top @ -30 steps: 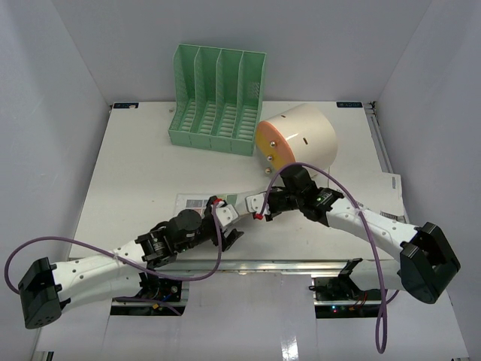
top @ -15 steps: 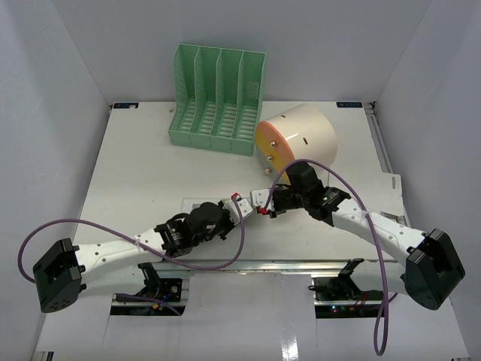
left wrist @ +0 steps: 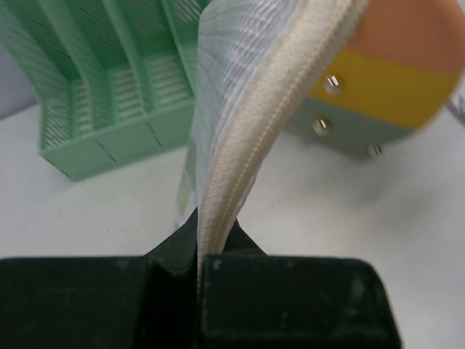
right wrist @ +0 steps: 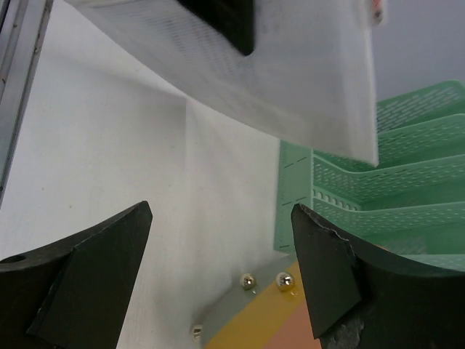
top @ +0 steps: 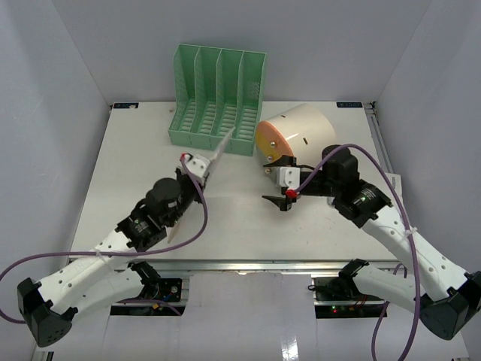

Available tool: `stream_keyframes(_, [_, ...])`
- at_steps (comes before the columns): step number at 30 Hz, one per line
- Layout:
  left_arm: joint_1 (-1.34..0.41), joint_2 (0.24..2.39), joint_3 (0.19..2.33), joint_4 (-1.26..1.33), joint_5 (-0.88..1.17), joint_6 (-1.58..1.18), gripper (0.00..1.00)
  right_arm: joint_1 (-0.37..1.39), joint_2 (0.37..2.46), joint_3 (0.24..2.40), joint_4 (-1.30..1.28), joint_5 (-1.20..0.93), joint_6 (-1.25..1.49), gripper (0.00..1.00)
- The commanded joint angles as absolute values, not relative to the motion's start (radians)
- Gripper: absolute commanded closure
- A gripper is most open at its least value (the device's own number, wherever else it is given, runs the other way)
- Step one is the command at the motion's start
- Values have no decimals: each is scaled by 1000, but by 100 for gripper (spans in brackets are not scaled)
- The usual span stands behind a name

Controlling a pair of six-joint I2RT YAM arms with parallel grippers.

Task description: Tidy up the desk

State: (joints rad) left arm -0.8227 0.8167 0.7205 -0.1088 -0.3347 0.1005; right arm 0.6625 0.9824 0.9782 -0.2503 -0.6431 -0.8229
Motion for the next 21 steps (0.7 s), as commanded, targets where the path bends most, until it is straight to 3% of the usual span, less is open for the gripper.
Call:
stream_keyframes(1, [-647,946,988,30,-202,41,100,586,932,1005,-307,-707,-739,16])
stream_keyframes(13, [-407,1590,1689,208,-10,-75,100,378,809,882,-292,-790,-695,16])
stream_keyframes(21, [-364,1796,1851,264,49,-121,100,326,790,816,-281,-828,-691,16])
